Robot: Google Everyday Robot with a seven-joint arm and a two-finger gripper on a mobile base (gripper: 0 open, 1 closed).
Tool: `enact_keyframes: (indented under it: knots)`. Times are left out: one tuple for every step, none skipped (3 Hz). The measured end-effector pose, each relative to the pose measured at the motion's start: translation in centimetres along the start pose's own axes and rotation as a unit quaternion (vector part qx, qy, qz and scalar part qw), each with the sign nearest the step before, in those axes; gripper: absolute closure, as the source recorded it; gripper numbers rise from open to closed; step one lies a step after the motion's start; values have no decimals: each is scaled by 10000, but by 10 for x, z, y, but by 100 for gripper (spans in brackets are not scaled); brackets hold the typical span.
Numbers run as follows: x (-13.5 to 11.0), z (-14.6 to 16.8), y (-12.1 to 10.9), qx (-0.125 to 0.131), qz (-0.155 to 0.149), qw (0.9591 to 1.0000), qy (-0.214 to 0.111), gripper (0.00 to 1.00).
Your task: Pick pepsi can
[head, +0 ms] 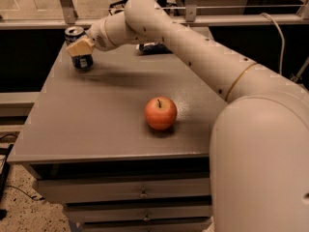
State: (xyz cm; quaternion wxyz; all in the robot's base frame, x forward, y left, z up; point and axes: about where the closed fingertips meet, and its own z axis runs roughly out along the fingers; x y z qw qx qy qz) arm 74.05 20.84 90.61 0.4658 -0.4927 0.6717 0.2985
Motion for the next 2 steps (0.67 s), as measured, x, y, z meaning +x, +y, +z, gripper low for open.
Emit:
enact_keyframes:
  knots:
    - [-29, -24, 12, -52, -42, 9991, -426, 95]
    - [-28, -22, 13, -60, -41, 9991, -406, 100]
